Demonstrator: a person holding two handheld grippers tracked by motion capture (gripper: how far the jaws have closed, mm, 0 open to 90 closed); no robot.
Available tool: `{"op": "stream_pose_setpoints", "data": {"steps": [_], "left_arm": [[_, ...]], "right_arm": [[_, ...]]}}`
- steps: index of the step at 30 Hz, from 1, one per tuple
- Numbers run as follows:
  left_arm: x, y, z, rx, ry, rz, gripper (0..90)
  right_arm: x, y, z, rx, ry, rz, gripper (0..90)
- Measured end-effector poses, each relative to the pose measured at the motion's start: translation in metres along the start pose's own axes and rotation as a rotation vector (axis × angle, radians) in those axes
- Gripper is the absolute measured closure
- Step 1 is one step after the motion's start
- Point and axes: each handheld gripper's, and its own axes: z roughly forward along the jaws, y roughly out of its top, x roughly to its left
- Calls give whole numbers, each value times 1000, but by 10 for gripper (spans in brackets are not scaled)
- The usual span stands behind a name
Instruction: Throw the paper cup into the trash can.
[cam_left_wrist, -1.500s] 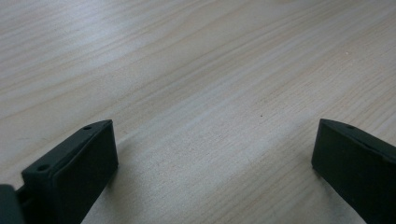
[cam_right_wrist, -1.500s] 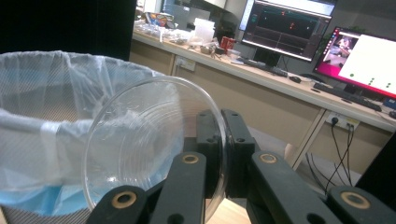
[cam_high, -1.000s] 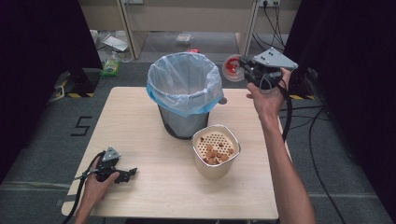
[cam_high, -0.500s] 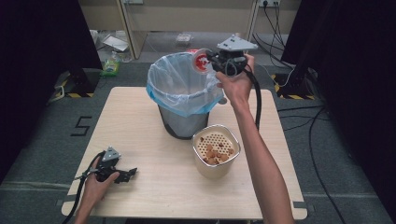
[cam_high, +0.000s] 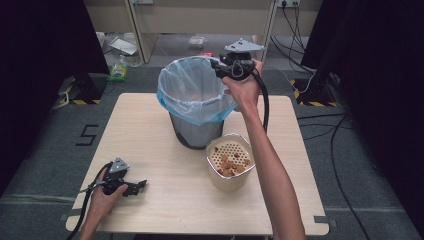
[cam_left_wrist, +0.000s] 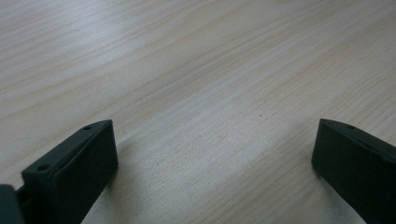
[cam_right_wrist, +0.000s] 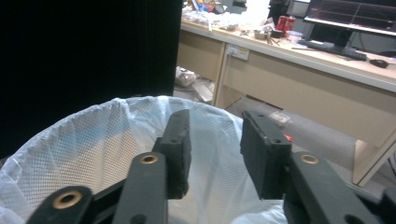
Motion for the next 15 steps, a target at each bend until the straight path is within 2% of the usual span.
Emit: {"op": "stream_pose_setpoints", "data": {"steps": [6, 8, 10, 15], "left_arm": [[0, 0, 0, 0, 0, 0, 0], [0, 0, 0, 0, 1, 0, 0], [0, 0, 0, 0, 0, 0, 0], [0, 0, 0, 0, 0, 0, 0]], "right_arm": [[-14, -6, -22, 12, -32, 12, 544], [-18, -10, -30, 35, -55, -6, 518], [-22, -16, -37, 43, -50, 8, 497], [-29, -31, -55, 78, -61, -4, 453]]}}
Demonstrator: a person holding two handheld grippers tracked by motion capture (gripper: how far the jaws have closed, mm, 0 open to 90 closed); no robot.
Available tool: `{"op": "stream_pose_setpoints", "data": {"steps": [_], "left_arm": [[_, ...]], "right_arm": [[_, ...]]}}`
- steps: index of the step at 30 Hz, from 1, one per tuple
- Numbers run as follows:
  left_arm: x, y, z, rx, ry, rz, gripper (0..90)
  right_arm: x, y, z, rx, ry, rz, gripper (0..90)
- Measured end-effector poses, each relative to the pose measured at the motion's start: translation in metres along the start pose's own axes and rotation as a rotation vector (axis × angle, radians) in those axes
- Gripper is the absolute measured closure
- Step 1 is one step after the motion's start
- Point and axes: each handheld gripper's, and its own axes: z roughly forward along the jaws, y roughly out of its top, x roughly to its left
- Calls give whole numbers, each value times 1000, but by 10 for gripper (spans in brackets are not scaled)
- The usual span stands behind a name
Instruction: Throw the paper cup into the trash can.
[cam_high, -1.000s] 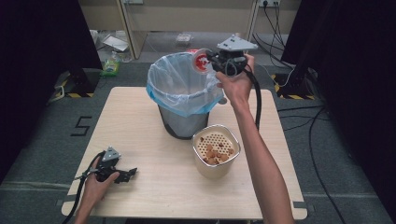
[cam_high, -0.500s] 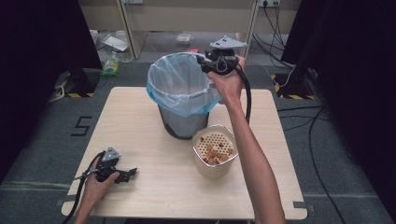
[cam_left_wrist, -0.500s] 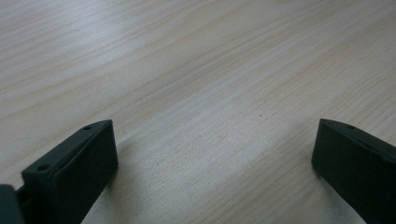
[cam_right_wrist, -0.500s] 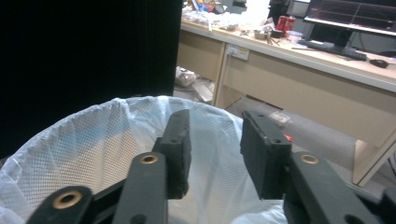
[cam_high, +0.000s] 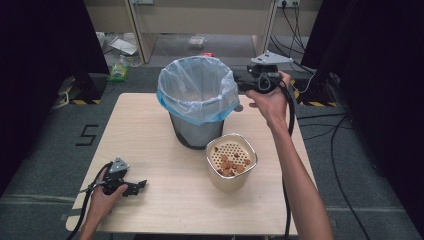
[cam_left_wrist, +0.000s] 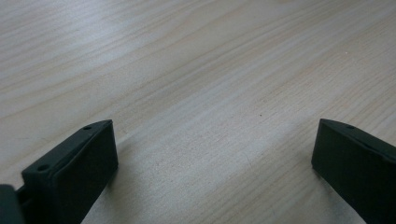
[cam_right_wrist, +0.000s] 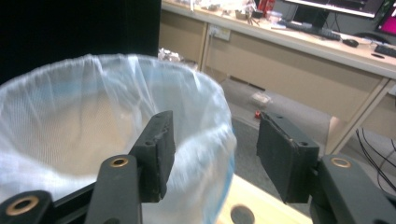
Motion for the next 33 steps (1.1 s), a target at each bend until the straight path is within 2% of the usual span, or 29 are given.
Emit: {"op": "stream_pose_setpoints", "data": {"steps": [6, 16, 21, 33], "left_arm": [[0, 0, 0, 1, 1, 0, 0], [0, 0, 0, 2, 1, 0, 0], [0, 0, 0, 2, 1, 0, 0], [0, 0, 0, 1, 2, -1, 0]], "right_arm": [[-8, -28, -19, 44, -31, -21, 427], [-19, -72, -46, 64, -40, 9, 418], [-18, -102, -56, 85, -55, 11, 413], [-20, -185, -69, 188, -55, 78, 399]]}}
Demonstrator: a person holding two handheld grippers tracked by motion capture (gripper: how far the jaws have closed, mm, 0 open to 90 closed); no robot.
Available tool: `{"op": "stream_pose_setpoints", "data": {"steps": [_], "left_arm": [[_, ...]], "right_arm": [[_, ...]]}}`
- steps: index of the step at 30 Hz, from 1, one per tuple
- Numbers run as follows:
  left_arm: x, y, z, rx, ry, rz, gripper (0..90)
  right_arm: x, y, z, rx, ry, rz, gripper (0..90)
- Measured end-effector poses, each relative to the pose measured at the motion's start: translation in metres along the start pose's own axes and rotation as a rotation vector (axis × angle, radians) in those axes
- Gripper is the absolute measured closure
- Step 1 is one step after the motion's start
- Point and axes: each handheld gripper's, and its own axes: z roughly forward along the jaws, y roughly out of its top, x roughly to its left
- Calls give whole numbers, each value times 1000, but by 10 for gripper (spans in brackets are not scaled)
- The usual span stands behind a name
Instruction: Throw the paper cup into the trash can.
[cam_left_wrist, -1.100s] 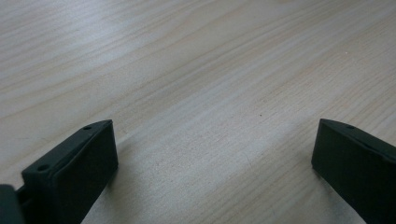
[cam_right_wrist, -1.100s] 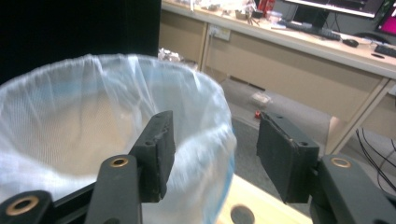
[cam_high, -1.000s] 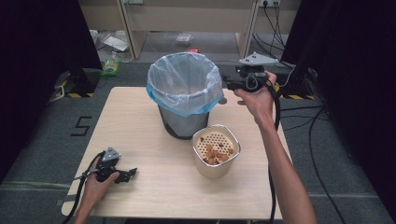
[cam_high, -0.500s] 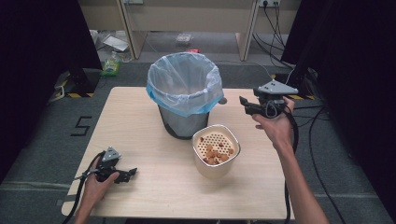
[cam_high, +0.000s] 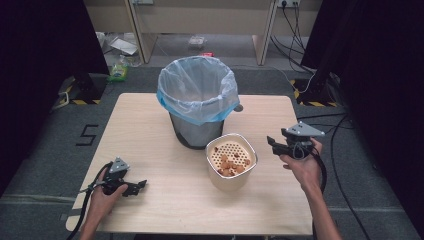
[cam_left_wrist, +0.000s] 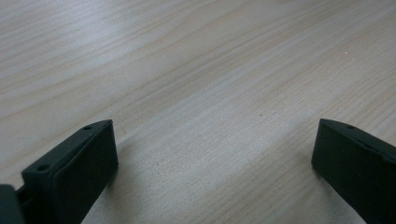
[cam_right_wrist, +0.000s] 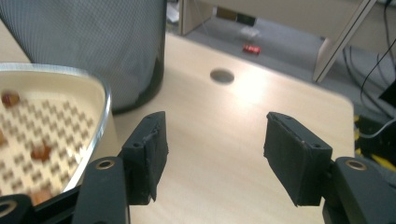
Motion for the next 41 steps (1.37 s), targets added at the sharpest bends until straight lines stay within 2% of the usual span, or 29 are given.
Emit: {"op": "stream_pose_setpoints", "data": {"steps": [5, 9, 15, 17, 20, 23, 25, 27, 31, 35, 41], "left_arm": [[0, 0, 0, 0, 1, 1, 0], [0, 0, 0, 0, 1, 1, 0], [0, 0, 0, 0, 1, 0, 0], [0, 0, 0, -1, 1, 1, 0], [0, 0, 0, -1, 0, 0, 0], [0, 0, 0, -1, 0, 1, 0], [0, -1, 0, -3, -2, 1, 0], [0, -1, 0, -3, -2, 2, 0], [0, -1, 0, -2, -3, 3, 0], [0, -1, 0, -2, -3, 3, 0], [0, -1, 0, -2, -3, 3, 0]], "right_arm": [[0, -29, 5, 22, 14, 47, 385], [1, -49, 9, 42, -3, 54, 377], [6, -74, 15, 67, 5, 83, 371], [9, -84, 19, 107, 12, 85, 366], [12, -94, 23, 134, 14, 86, 365], [15, -102, 27, 172, 34, 85, 354], [17, -105, 28, 218, 36, 76, 336], [19, -109, 30, 215, 41, 78, 344], [20, -116, 35, 253, 53, 78, 333], [23, -117, 36, 248, 42, 80, 316], [25, -122, 38, 208, 40, 78, 264]]}}
